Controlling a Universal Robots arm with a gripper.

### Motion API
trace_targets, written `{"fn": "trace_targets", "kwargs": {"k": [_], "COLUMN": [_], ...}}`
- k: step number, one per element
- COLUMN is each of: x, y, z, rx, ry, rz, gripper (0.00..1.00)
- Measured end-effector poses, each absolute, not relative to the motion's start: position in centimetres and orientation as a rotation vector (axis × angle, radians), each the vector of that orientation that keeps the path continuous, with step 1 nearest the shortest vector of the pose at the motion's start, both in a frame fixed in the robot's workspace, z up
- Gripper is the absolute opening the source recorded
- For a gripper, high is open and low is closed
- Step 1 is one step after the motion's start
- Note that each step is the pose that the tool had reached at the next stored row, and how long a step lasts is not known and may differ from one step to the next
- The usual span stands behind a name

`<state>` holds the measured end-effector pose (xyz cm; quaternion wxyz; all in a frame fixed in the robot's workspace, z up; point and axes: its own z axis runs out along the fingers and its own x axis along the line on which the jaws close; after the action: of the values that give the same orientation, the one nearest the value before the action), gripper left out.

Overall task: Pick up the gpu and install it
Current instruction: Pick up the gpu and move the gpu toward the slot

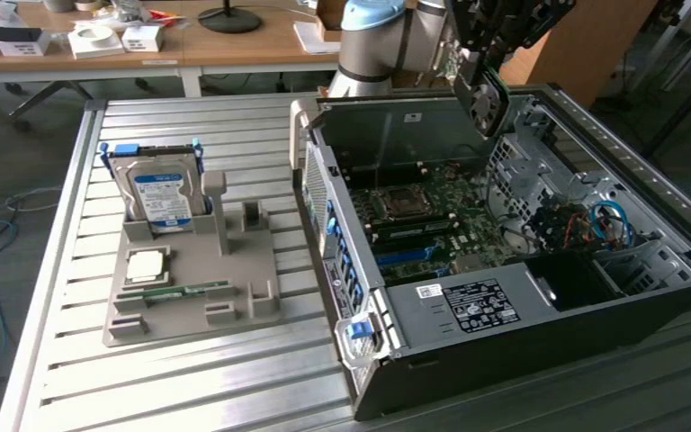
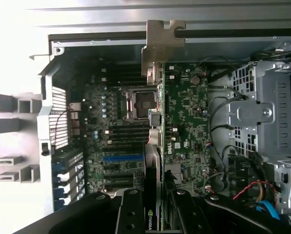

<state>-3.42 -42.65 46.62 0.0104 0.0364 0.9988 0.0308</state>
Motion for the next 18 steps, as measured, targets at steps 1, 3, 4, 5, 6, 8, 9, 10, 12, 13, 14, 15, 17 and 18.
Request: {"fn": "trace_targets", "kwargs": {"k": [1, 3, 4, 5, 6, 8, 9, 10, 12, 13, 14, 15, 17, 18], "x": [-3.2, -2.6, -2.2, -1.8, -1.4, -0.6, -0.2, 0.2, 1.0, 1.2, 1.4, 1.4, 1.4, 1.4], "y": [-42.7, -42.6, -42.6, -42.6, -42.7, -42.7, -42.7, -42.6, -42.6, -42.6, -42.6, -42.6, -42.6, -42.6], "z": [46.6, 46.6, 46.6, 46.6, 46.6, 46.5, 46.5, 46.5, 46.5, 46.5, 46.5, 46.5, 46.5, 46.5], "rx": [0.113, 0.114, 0.114, 0.114, 0.114, 0.114, 0.114, 0.114, 0.113, 0.114, 0.114, 0.113, 0.114, 0.114], "ry": [3.117, 3.117, 3.117, 3.117, 3.118, 3.118, 3.118, 3.118, 3.118, 3.118, 3.118, 3.118, 3.118, 3.118], "rz": [0.096, 0.096, 0.096, 0.096, 0.097, 0.097, 0.097, 0.097, 0.097, 0.097, 0.097, 0.098, 0.098, 0.098], "gripper": [0.26, 0.26, 0.26, 0.26, 0.26, 0.26, 0.26, 0.26, 0.26, 0.26, 0.26, 0.26, 0.26, 0.26]}}
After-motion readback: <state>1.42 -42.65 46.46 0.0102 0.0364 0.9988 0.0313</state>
